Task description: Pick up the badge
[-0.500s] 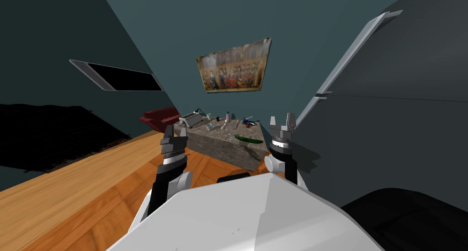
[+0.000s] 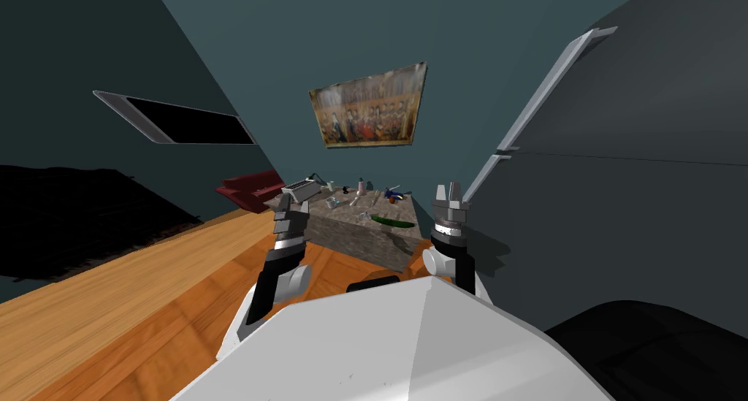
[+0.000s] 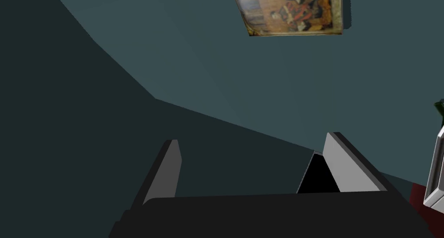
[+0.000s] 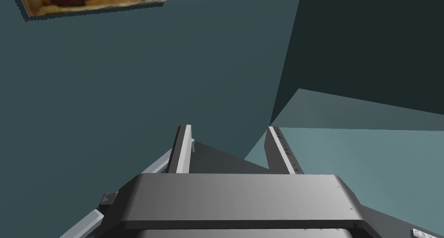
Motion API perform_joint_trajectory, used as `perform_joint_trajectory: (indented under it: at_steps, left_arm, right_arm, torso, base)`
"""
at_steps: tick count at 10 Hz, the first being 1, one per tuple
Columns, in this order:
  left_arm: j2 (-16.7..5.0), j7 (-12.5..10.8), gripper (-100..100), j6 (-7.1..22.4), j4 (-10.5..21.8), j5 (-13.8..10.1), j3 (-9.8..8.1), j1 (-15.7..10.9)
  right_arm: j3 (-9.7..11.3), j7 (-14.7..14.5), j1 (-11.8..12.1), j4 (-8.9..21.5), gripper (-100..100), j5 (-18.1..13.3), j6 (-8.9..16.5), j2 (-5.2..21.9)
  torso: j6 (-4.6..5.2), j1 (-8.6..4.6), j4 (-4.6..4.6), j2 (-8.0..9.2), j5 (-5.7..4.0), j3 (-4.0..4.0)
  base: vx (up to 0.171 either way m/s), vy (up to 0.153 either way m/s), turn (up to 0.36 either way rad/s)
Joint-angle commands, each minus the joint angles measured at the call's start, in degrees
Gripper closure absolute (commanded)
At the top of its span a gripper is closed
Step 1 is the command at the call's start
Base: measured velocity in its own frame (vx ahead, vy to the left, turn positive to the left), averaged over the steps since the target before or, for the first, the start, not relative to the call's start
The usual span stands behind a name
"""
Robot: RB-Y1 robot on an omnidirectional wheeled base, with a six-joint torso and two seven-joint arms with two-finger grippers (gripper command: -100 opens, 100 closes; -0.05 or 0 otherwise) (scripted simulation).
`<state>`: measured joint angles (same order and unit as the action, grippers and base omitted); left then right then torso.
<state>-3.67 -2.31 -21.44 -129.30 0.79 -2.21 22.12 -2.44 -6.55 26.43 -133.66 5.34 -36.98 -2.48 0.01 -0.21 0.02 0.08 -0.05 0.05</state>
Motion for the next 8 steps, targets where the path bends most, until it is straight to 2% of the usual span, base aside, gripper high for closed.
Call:
perform_joint_trajectory:
  at_steps: [1, 3, 4, 5, 6, 7, 8]
  left_arm:
    - [-0.43, 0.15, -100, 1.69, 0.29, -0.44, 0.24, -0.99]
    - [-2.08, 0.62, -100, 5.48, 2.8, -2.6, 1.18, -4.88]
    - [-2.08, 0.62, -100, 6.84, 2.8, -2.6, 1.18, -5.4]
    - [-2.78, 0.87, -100, 9.03, 4.31, -3.79, 1.7, -7.9]
    - [-2.78, 0.87, -100, 9.8, 4.31, -3.79, 1.7, -7.9]
    - [-3.39, 1.12, -100, 11.56, 5.97, -5.02, 2.24, -10.11]
    - [-3.39, 1.12, -100, 12.98, 5.97, -5.02, 2.24, -10.57]
  right_arm:
    - [0.0, 0.0, 0.0, 0.0, 0, 0.0, 0.0, 0.0]
    - [0.0, 0.0, 0.0, 0.0, 0, 0.0, 0.0, 0.0]
    - [0.0, 0.0, 0.0, 0.0, 0, 0.0, 0.0, 0.0]
    - [0.0, 0.0, 0.0, 0.0, 0, 0.0, 0.0, 0.0]
    - [0.0, 0.0, 0.0, 0.0, 0, 0.0, 0.0, 0.0]
    - [0.0, 0.0, 0.0, 0.0, 0, 0.0, 0.0, 0.0]
    - [0.0, 0.0, 0.0, 0.0, 0, 0.0, 0.0, 0.0]
  torso:
    - [0.0, 0.0, 0.0, 0.0, 0.0, 0.0]
    - [0.0, 0.04, -0.01, -0.02, 0.01, -0.02]
    - [0.0, -0.05, -0.01, -0.03, -0.01, -0.02]
    - [-0.01, -0.03, -0.01, -0.02, -0.01, -0.02]
    - [0.0, -0.04, -0.01, -0.01, -0.01, -0.01]
    - [-0.02, 0.02, 0.0, -0.01, 0.0, -0.01]
    - [0.0, 0.0, -0.01, -0.04, 0.0, -0.02]
  base:
    - [-0.014, -0.031, -0.016]
    - [-0.022, -0.058, -0.056]
    - [-0.02, -0.061, -0.01]
    - [-0.028, -0.062, -0.034]
    - [-0.021, -0.046, -0.021]
    - [-0.015, -0.054, -0.052]
    - [-0.019, -0.044, -0.02]
